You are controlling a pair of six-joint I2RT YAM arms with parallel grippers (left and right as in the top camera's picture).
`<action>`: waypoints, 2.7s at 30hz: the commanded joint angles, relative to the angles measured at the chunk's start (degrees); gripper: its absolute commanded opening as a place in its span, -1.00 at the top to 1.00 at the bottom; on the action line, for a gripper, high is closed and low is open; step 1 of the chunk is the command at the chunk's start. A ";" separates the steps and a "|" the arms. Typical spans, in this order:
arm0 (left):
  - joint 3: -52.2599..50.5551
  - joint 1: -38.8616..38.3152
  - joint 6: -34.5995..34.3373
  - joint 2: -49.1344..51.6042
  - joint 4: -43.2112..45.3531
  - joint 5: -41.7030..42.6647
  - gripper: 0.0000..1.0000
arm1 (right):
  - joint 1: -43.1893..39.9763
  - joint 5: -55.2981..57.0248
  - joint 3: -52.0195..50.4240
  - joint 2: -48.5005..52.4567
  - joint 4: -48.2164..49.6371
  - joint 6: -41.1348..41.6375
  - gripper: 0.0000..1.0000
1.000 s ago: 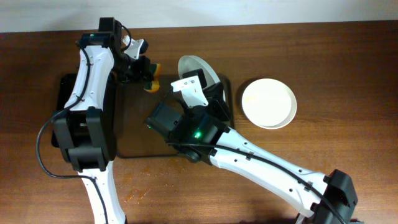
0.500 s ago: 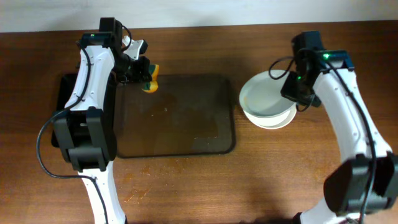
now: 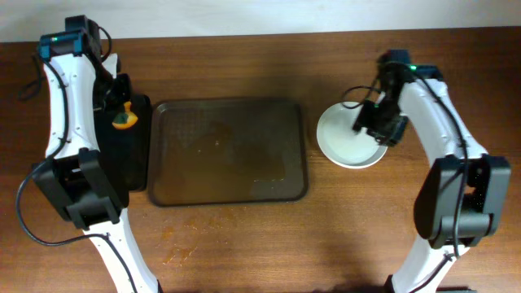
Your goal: Clean dirty plates on tray and stack at the side
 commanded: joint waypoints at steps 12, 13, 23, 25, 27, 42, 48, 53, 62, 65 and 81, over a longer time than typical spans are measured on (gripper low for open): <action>-17.38 3.93 -1.20 0.15 10.62 -6.82 0.53 | 17.20 -3.39 6.95 -2.49 4.11 -2.71 -0.36; -17.99 3.93 -1.22 0.15 10.93 -6.82 -0.12 | 17.20 -3.39 6.95 -2.49 4.09 -2.71 -0.36; 1.07 1.64 -2.25 -3.69 4.92 17.29 -0.99 | 17.14 12.92 22.93 -11.23 -9.25 -3.80 -0.74; 4.76 0.20 -2.25 -4.55 5.07 20.81 -0.99 | 17.14 19.89 29.14 -14.36 -15.89 -3.82 -0.97; 5.18 -0.79 -2.23 -4.55 5.01 20.41 -0.98 | 17.16 23.74 35.12 -18.73 -23.10 -3.82 -0.96; 5.18 -1.03 -2.25 -4.55 5.01 20.17 -0.98 | 15.39 30.32 36.41 -37.81 -27.28 -4.35 -0.97; 5.18 -1.03 -2.23 -4.55 5.01 20.17 -0.98 | 4.31 15.43 6.73 -53.96 1.90 -20.31 -0.96; 5.18 -1.03 -2.23 -4.55 5.01 20.17 -0.98 | 0.94 10.69 -34.07 -77.18 33.22 -20.31 -0.97; 5.18 -1.03 -2.23 -4.55 5.01 20.20 -0.98 | 0.44 7.06 -82.88 -107.23 61.86 -20.06 -0.97; 5.18 -1.03 -2.23 -4.55 5.03 20.17 -0.98 | 1.18 7.50 -89.18 -113.37 63.06 -20.11 -0.97; 5.18 -1.01 -2.23 -4.55 5.01 20.17 -0.98 | 3.06 9.07 -93.18 -113.33 62.69 -20.11 -0.97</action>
